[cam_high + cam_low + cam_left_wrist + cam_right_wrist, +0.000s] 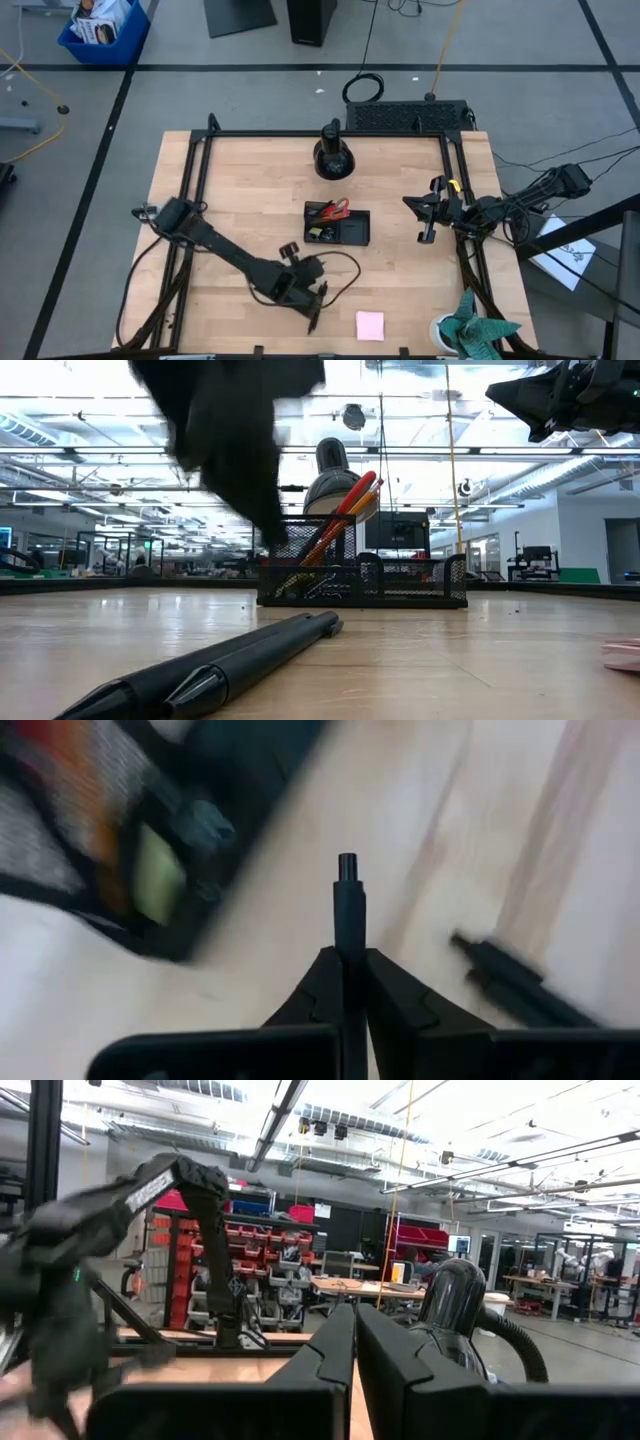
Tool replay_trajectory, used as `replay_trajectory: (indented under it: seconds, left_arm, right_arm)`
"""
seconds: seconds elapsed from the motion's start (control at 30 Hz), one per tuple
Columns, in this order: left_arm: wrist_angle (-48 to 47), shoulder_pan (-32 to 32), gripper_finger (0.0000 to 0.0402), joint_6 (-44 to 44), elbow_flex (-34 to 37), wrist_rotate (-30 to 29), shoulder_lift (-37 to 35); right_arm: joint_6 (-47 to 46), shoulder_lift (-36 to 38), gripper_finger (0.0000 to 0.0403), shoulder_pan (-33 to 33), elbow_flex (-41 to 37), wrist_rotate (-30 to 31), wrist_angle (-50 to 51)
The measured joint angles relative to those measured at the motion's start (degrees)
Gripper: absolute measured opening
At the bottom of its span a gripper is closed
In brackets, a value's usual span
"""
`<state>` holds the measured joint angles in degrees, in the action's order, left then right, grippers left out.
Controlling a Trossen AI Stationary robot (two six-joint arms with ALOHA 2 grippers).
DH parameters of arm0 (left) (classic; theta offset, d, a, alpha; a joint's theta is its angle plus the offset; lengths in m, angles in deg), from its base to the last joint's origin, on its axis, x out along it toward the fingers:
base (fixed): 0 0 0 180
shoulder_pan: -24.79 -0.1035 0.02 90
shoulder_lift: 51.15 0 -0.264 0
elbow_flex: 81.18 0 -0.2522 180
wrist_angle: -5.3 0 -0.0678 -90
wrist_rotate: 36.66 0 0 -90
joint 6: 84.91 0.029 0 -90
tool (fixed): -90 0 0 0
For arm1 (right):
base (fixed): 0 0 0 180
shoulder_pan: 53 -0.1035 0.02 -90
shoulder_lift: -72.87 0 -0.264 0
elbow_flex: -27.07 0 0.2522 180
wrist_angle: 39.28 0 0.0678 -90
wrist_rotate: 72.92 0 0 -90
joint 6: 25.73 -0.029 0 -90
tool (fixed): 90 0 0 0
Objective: Pick and place office supplies into organizer
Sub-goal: Put the black pen into the black desk organizer
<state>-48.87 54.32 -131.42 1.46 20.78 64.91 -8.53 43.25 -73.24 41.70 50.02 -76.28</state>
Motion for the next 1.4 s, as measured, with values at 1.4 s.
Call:
replay_trajectory:
  seconds: [1.4]
  left_arm:
    - [88.48, -28.0, 0.0015, 51.98, 43.55, 21.17, -22.49]
  right_arm:
    - [3.69, 0.0, 0.0009, 0.01, -0.01, 0.26, -0.44]
